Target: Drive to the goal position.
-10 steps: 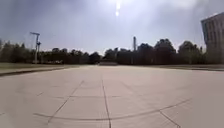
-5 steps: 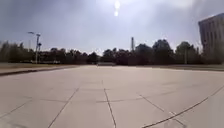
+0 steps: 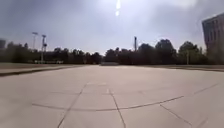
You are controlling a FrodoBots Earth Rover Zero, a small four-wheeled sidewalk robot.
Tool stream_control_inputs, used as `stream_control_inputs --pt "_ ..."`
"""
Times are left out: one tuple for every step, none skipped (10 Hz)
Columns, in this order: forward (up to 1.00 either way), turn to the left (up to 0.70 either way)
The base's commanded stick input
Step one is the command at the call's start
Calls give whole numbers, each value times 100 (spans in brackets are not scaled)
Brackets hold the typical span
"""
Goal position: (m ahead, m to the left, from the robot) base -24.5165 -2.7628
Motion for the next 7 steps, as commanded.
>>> stream_control_inputs --pt "-100 -23" --pt "-100 -7" --pt "-100 -1" --pt "-100 -1" --pt "-100 -1" --pt "-100 -1" --pt "-100 -1"
